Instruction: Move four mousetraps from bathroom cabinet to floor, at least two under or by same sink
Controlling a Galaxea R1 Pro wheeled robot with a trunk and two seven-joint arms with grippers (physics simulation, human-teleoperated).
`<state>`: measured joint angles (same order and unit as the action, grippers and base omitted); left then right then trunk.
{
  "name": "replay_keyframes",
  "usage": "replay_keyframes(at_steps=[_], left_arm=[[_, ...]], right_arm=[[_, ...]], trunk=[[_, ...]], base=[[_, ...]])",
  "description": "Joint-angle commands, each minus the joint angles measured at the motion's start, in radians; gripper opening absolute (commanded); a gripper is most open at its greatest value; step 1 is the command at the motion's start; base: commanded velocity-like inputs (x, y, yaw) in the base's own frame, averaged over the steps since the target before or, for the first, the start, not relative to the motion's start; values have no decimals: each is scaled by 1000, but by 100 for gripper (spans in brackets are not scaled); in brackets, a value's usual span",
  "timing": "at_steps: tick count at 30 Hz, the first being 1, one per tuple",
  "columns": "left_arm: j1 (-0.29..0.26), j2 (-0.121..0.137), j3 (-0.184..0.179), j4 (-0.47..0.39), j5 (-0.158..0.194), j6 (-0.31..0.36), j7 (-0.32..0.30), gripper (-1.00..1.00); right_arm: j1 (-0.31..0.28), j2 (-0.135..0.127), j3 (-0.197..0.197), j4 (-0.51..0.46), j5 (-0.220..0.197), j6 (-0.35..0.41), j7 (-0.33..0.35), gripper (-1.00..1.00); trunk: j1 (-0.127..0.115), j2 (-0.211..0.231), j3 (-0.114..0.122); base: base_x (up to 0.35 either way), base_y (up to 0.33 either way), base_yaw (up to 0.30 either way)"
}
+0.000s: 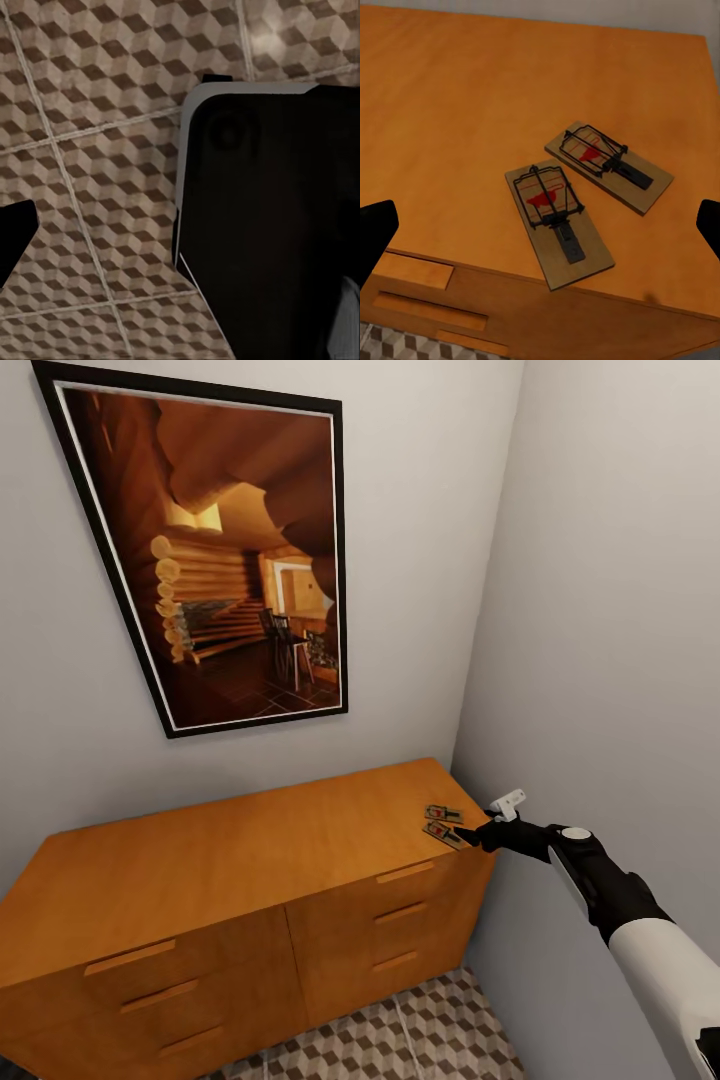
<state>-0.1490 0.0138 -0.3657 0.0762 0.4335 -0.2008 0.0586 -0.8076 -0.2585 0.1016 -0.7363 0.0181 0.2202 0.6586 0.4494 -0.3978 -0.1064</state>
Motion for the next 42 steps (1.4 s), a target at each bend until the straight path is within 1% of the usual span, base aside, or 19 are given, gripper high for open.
replay_keyframes(at_steps=[1,4,8,19,25,36,42], left_arm=[[-1,-3,-8,3,7,4,0,100],[-1,-8,-8,3,6,24,0,100],[-1,-12,-8,2,6,35,-1,100],[-1,-21,-7,2,6,44,-1,100],[-1,-23,-7,2,6,45,-2,100],[-1,-24,-7,2,6,48,-1,100],[-1,-24,-7,2,7,49,0,100]], right_arm=[[-1,-1,1,-2,2,5,2,100],[-1,-1,2,-2,2,5,2,100],[-1,-1,2,-2,2,5,2,100],[-1,-1,1,16,2,4,2,100],[-1,-1,1,19,2,1,2,100],[-1,-1,1,20,2,-1,2,100],[-1,-1,2,20,2,-1,2,100]], trunk=[[1,-2,-2],[1,-2,-2],[1,-2,-2],[1,-2,-2],[1,-2,-2],[1,-2,-2],[1,-2,-2]], base=[[0,0,0],[0,0,0],[0,0,0],[60,0,0],[190,0,0],[269,0,0],[89,0,0]])
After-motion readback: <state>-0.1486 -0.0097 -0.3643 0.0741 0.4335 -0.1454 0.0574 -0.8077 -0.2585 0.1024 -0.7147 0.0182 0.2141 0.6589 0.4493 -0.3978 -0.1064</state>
